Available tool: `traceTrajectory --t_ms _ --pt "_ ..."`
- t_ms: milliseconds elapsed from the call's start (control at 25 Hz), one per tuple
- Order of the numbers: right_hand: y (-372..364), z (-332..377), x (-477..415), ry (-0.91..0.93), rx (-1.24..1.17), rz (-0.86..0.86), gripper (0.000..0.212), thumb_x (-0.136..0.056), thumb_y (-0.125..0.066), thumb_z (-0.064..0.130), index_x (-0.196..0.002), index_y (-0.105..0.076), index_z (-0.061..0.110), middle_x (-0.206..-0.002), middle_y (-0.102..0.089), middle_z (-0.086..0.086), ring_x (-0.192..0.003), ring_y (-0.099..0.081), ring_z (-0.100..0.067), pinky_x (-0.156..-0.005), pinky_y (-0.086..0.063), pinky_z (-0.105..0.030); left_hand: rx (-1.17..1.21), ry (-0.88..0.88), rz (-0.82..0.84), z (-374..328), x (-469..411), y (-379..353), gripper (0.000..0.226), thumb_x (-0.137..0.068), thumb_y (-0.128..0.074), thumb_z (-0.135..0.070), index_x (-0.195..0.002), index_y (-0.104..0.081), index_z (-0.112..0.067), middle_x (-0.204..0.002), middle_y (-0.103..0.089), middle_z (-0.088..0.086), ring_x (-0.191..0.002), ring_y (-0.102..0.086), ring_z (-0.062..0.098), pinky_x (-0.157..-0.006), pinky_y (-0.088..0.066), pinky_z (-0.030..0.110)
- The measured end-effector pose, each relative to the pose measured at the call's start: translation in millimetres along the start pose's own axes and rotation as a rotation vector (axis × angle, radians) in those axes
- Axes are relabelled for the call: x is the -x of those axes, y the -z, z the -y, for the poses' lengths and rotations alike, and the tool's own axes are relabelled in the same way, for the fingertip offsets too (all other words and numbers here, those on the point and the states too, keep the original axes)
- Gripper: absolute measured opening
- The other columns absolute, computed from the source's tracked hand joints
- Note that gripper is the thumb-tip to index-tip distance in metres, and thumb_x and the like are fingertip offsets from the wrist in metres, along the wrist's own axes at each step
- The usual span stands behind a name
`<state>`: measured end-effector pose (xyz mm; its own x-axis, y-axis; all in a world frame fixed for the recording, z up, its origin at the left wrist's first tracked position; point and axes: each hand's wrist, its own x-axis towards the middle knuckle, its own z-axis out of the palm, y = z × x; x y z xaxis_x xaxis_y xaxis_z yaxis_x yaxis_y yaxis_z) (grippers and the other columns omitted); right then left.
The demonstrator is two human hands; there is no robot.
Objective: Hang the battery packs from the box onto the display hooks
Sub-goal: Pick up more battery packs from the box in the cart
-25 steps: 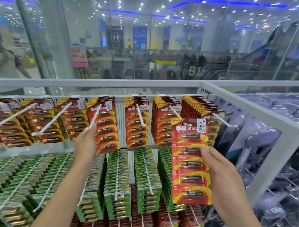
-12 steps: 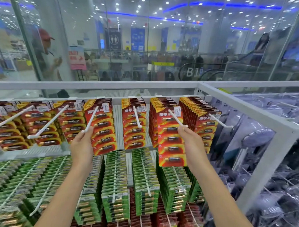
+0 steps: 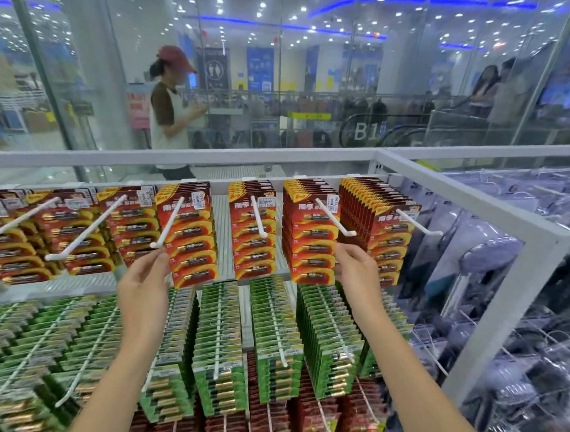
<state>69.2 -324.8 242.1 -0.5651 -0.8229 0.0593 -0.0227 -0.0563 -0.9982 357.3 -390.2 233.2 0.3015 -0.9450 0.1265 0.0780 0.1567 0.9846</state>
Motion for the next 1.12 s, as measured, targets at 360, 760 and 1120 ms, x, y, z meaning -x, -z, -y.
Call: traceTrajectory --t_ms 360,760,1120 --pt "76.4 -65.4 80.6 -0.121 0.036 -0.06 0.016 -0.101 -0.061 0.042 -0.112 -0.072 0.037 -0.112 -0.072 0.021 -0.109 -0.065 0.001 -0.097 -0.05 -0.028 -0.019 0.157 0.175 34.3 109.2 -25.9 0.019 -0.105 -0.059 -0.028 -0.117 -0.072 -0.021 -0.116 -0.075 -0.004 -0.109 -0.072 0.02 -0.097 -0.053 0.038" --pt "185.4 -156.5 199.2 -0.397 0.098 -0.416 0.018 -0.102 -0.061 0.036 -0.106 -0.074 0.025 -0.097 -0.073 0.014 -0.092 -0.066 -0.002 -0.081 -0.046 -0.021 -0.092 0.402 0.64 100.7 250.2 -84.8 0.017 -0.103 -0.06 -0.02 -0.112 -0.075 -0.018 -0.107 -0.08 -0.001 -0.102 -0.076 0.02 -0.094 -0.057 0.042" --pt "227.5 -201.4 304.2 -0.667 0.146 -0.83 0.024 -0.101 -0.061 0.041 -0.117 -0.07 0.027 -0.114 -0.071 0.008 -0.107 -0.064 -0.011 -0.086 -0.049 -0.027 -0.385 0.502 1.325 182.7 344.5 -110.5 0.012 -0.102 -0.064 -0.029 -0.105 -0.074 -0.035 -0.102 -0.077 -0.016 -0.102 -0.071 0.007 -0.095 -0.056 0.038"
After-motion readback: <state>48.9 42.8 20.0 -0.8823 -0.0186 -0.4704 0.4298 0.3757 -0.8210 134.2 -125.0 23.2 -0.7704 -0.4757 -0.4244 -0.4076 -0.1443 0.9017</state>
